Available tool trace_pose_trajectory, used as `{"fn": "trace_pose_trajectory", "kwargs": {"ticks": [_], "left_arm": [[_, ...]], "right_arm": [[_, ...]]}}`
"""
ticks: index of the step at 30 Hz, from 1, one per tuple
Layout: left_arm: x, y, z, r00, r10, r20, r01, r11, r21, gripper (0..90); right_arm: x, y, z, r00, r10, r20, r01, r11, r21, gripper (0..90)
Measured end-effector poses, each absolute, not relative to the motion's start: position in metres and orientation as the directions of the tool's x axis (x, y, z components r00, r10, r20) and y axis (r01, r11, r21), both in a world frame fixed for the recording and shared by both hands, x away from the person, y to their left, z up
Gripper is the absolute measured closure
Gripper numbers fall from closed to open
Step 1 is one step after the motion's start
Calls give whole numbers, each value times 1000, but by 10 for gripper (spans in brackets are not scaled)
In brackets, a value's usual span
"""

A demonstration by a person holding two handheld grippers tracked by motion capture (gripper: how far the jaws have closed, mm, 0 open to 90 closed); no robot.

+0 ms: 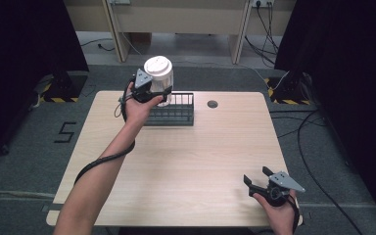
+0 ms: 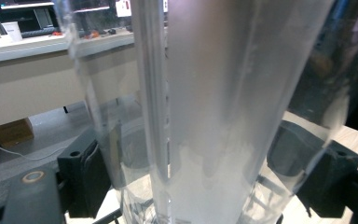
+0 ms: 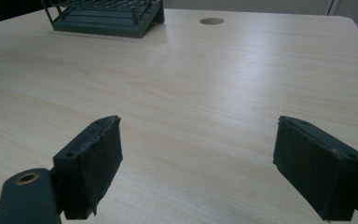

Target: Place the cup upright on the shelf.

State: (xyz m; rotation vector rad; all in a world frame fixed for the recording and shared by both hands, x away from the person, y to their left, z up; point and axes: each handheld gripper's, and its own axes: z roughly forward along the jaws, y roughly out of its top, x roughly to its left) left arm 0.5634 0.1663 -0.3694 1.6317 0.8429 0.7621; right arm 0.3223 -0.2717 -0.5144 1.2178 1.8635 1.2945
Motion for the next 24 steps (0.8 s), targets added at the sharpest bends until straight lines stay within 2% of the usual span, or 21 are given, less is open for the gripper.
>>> {"fn": "trace_pose_trajectory", "kwargs": {"ticks": [24], "left_arm": [[591,147,-396,521,854,15,192,-133,972,173]], "right_arm": [[321,-272,-514,-435,899,54,360,118,925,160]]}}
